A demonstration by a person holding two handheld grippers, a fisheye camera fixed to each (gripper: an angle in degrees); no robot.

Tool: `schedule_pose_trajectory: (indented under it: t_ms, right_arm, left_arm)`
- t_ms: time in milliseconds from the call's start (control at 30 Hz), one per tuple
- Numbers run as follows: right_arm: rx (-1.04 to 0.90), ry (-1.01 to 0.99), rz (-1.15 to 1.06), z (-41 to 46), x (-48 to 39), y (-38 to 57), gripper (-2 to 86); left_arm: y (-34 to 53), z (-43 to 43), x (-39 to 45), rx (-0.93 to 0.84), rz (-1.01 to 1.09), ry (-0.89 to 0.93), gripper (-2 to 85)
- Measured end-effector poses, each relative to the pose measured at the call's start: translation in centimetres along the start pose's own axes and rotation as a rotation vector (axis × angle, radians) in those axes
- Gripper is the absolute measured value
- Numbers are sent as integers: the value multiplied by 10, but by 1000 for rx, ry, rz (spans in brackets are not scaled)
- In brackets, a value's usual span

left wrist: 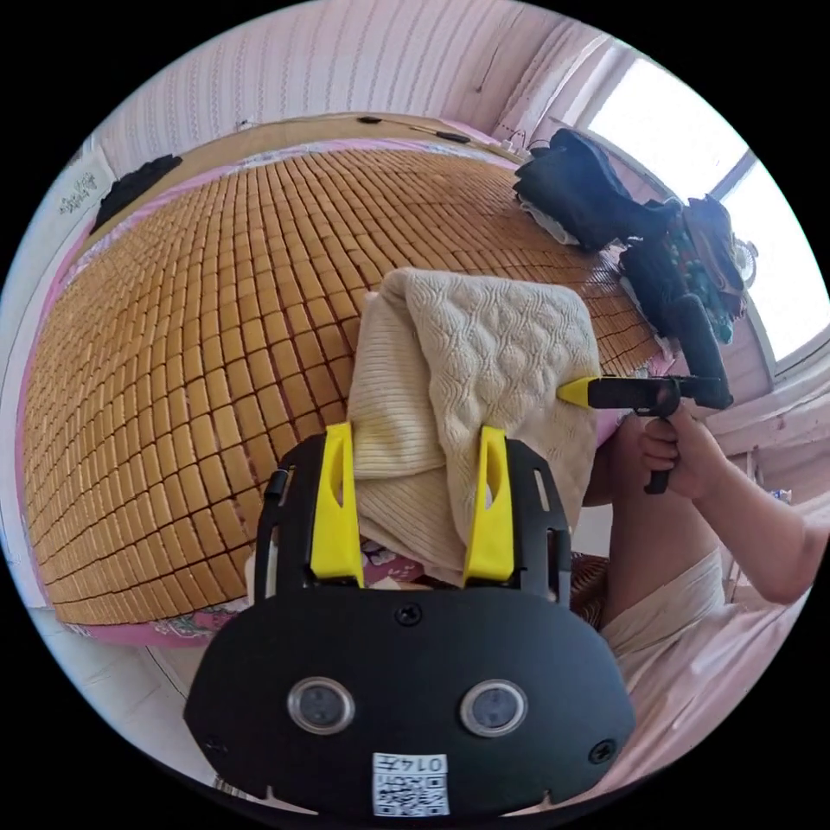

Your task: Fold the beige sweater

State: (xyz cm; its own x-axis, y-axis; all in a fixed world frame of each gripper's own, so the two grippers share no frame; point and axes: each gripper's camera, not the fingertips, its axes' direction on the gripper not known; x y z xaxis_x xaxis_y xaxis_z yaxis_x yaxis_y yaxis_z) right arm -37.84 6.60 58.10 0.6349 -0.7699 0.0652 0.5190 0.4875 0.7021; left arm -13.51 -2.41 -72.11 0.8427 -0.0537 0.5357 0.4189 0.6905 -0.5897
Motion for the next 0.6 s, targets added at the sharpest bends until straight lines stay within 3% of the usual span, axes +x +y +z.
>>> schedule_pose_trajectory:
  t_ms: [167,300,400,600]
  right_arm:
    - [-50,133,-237,7,-72,-2,105]
    - [-24,141,-374,-5,-118,0,100]
    - [25,130,-450,-41,-146,-1,99]
    - [93,315,-549,-160,-176,-12,98]
  left_arm:
    - [-10,10,-19,-5,-72,208,83]
    - [-25,-3,-3,7,-35,191,55]
    - [-42,-26,40,100,42,161,51]
    - [-121,-83,136,345,135,271,51]
